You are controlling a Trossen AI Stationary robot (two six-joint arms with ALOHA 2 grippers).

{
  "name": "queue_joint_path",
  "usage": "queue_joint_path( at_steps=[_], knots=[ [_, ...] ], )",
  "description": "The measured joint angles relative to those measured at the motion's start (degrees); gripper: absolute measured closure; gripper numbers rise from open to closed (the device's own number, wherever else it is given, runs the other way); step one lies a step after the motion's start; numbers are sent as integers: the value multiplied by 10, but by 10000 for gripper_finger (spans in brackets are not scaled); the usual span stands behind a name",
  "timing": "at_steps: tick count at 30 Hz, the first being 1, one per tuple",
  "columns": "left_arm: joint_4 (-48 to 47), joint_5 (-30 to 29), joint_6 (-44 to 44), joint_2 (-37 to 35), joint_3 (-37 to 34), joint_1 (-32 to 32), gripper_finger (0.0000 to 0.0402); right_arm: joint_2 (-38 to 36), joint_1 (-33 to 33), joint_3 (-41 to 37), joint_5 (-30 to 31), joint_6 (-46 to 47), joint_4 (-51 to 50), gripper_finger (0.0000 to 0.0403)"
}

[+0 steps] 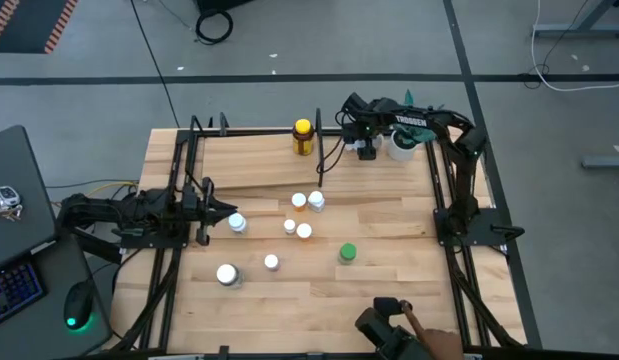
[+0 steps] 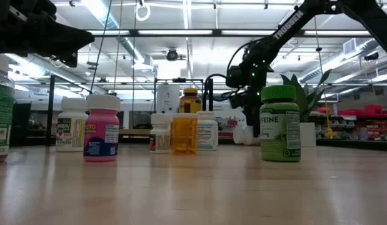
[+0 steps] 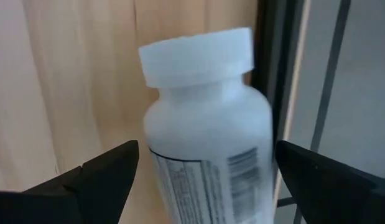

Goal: Pick and place medicine bottles onto shelf by color
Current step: Put the white and purple pill bottle on the shelf

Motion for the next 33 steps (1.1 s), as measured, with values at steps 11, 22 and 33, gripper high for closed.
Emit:
queue_joint_path(
  at_steps=[11,22,33],
  knots=[
    [1,0,2,0,0,0,359,12,-1,0,-17,0,-34,85],
    [8,0,3,0,0,0,359,-23,42,-1,-22,72,-125,103],
    [6,-49,-12,17,23,0,356,-137,156,0,-88,161,-192,103]
  ],
)
